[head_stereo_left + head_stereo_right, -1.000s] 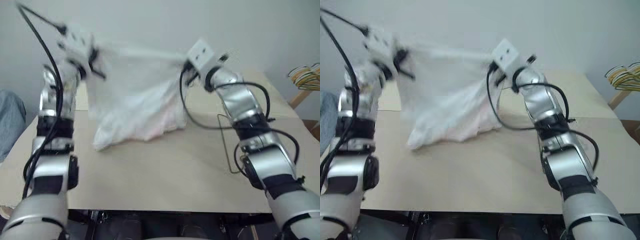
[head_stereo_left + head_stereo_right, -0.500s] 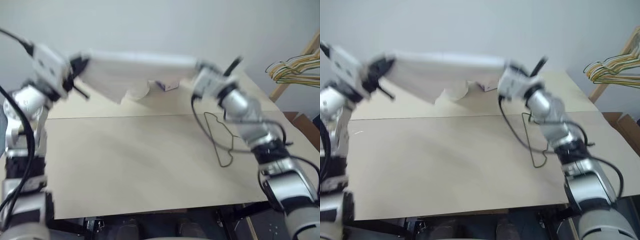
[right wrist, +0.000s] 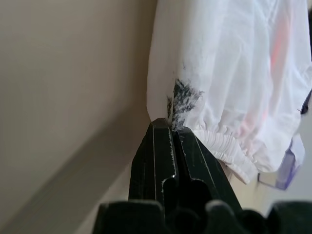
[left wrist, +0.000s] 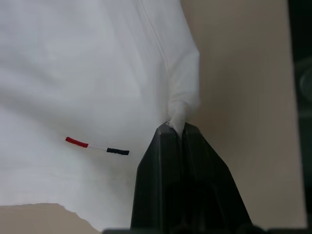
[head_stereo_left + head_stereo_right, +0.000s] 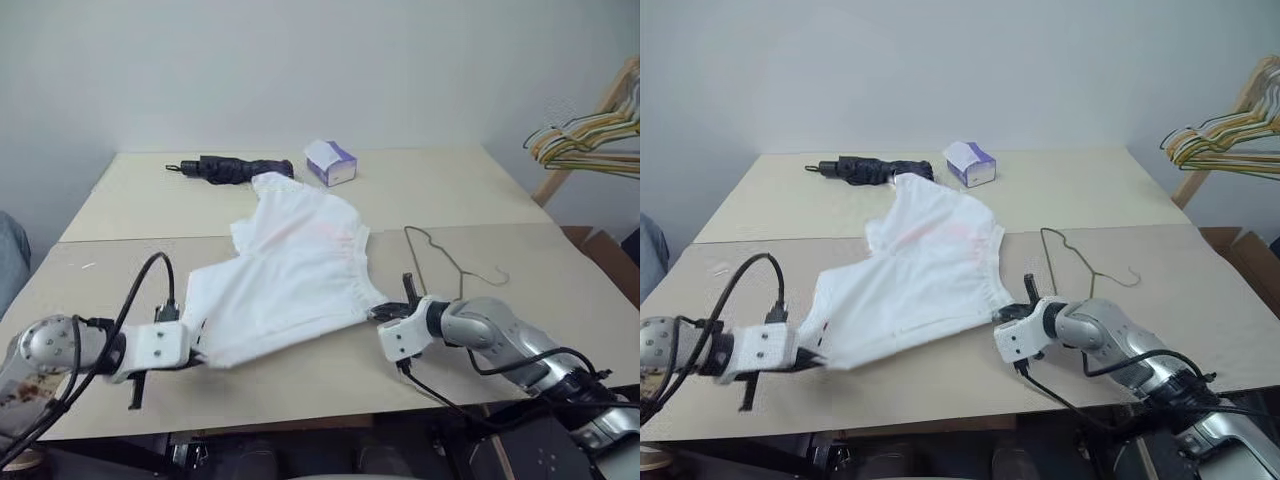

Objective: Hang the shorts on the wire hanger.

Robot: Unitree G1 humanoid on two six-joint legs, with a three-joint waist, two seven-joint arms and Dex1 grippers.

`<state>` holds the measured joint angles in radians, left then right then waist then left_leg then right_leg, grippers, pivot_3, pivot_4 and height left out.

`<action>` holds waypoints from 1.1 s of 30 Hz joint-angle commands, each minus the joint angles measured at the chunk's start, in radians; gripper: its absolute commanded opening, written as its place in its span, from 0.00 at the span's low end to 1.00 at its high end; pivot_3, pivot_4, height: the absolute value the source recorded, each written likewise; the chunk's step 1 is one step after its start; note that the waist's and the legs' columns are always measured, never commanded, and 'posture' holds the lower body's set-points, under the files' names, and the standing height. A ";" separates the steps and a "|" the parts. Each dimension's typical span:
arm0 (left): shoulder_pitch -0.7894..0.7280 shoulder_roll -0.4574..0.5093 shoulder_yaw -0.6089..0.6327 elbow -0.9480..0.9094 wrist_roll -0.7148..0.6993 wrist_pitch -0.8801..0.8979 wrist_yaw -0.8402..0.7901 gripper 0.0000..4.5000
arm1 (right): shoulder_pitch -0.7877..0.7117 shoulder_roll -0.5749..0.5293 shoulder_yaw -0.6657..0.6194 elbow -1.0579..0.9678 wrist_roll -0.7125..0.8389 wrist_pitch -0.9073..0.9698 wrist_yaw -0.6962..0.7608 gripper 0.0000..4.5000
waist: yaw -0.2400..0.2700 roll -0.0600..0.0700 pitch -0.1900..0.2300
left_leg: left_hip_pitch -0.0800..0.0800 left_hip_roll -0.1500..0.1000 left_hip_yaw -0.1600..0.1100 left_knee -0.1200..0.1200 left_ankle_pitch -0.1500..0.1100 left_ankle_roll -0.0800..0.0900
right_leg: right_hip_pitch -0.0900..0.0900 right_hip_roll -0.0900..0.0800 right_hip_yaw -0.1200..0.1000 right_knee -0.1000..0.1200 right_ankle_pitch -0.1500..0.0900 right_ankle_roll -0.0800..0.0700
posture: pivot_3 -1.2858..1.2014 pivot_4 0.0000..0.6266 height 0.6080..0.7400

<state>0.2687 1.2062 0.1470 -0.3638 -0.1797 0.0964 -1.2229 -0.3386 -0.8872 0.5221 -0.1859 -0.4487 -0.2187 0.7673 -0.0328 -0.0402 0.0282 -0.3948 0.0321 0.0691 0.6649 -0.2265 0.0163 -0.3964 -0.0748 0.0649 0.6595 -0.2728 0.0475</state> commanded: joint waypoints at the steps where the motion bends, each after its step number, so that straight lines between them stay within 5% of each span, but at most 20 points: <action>1: 0.071 0.044 0.112 -0.051 0.032 0.035 -0.037 0.00 | 0.020 -0.051 -0.090 -0.090 0.064 0.048 0.103 0.00 | 0.004 0.000 0.000 | 0.001 0.000 0.000 0.000 0.000 0.000 | 0.001 0.000 0.000 -0.001 0.000 0.000 | 0.53 0.00 1.00; 6: 0.144 0.042 0.178 -0.143 0.010 0.121 -0.075 0.00 | 0.050 -0.060 -0.111 -0.156 0.099 0.080 0.179 0.00 | 0.015 0.000 0.000 | 0.007 0.001 0.001 0.000 -0.002 0.000 | 0.007 0.000 0.000 -0.003 -0.002 -0.001 | 0.54 0.00 1.00; 9: 0.113 0.027 0.146 -0.160 0.010 0.137 -0.056 0.00 | 0.068 -0.066 -0.112 -0.174 0.109 0.073 0.216 0.17 | 0.021 0.000 0.001 | 0.009 0.001 0.002 0.000 -0.002 0.000 | 0.008 0.000 -0.001 -0.003 -0.004 -0.001 | 0.54 0.00 1.00; 15: 0.045 0.029 0.137 -0.136 -0.017 0.154 -0.080 0.38 | 0.112 -0.075 -0.198 -0.235 0.239 0.148 0.283 0.64 | 0.026 0.000 0.001 | 0.008 0.001 0.001 0.000 -0.002 0.000 | 0.008 -0.001 -0.002 -0.004 -0.004 -0.004 | 0.53 0.00 1.00; 20: -0.176 -0.007 0.156 -0.158 -0.256 0.271 -0.098 0.72 | 0.091 -0.043 -0.339 -0.219 0.341 0.363 0.262 1.00 | 0.028 -0.002 0.002 | 0.008 0.001 0.001 0.000 -0.002 0.000 | 0.008 0.000 -0.002 -0.004 -0.002 0.000 | 0.53 0.00 1.00; 24: -0.334 -0.064 0.095 -0.118 -0.312 0.295 -0.062 1.00 | -0.001 0.059 -0.391 -0.163 0.372 0.724 0.189 1.00 | 0.022 -0.002 0.001 | 0.010 0.001 0.001 0.000 -0.002 0.000 | 0.010 0.000 -0.002 -0.004 -0.001 -0.001 | 0.52 0.00 1.00; 33: -0.530 -0.328 -0.071 -0.041 -0.319 0.317 0.096 1.00 | -0.221 0.374 -0.520 0.124 0.407 1.262 -0.119 1.00 | 0.014 -0.002 0.001 | 0.004 -0.001 0.000 0.000 -0.002 -0.001 | 0.006 0.004 0.002 -0.003 0.001 0.000 | 0.51 0.00 1.00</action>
<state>-0.2326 0.8830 0.0716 -0.3972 -0.4761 0.4071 -1.1467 -0.5308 -0.5153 0.0497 -0.0670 -0.0550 0.9950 0.6915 -0.0187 -0.0417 0.0294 -0.3914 0.0315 0.0693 0.6645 -0.2288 0.0156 -0.3906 -0.0703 0.0666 0.6559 -0.2719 0.0470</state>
